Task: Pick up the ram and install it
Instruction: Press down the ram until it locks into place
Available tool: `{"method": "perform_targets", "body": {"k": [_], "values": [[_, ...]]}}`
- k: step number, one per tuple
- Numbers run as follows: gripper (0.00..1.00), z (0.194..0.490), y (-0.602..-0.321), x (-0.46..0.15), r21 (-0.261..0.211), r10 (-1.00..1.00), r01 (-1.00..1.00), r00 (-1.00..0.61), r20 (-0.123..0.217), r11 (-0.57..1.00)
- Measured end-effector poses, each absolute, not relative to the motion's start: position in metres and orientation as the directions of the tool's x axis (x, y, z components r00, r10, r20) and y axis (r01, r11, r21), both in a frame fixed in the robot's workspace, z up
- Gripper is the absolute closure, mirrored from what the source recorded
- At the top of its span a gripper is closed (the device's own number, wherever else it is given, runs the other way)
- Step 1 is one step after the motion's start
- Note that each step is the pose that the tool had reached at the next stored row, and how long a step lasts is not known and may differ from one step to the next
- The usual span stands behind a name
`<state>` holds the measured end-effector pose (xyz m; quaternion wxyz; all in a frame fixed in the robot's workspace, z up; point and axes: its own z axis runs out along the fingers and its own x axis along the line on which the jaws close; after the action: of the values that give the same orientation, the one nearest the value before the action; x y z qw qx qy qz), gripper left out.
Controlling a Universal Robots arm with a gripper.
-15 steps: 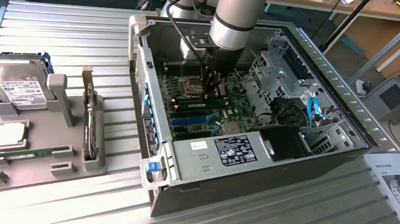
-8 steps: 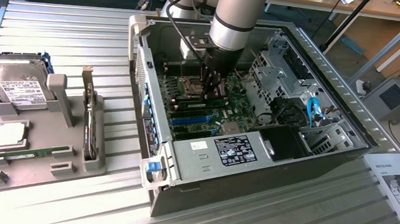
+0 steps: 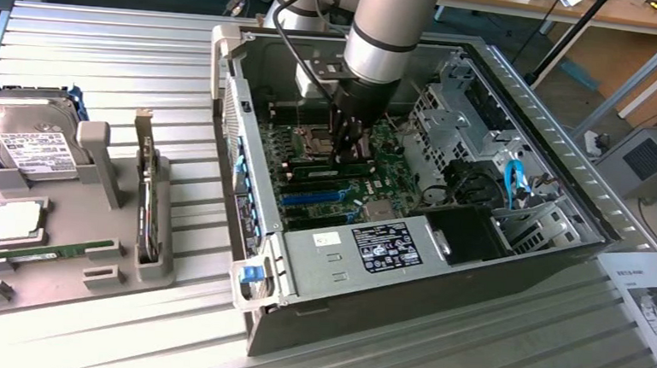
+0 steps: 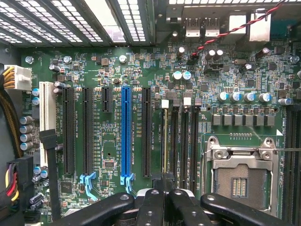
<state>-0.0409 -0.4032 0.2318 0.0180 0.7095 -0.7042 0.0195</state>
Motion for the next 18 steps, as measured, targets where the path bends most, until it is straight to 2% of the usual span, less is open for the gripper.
{"method": "perform_targets", "body": {"k": [12,18], "values": [[0.89,0.231,-0.403,-0.041,-0.002,-0.999,-1.0,0.007,0.052,-0.007],[0.89,0.241,-0.403,-0.041,-0.002,-0.999,-1.0,0.007,0.052,-0.007]]}}
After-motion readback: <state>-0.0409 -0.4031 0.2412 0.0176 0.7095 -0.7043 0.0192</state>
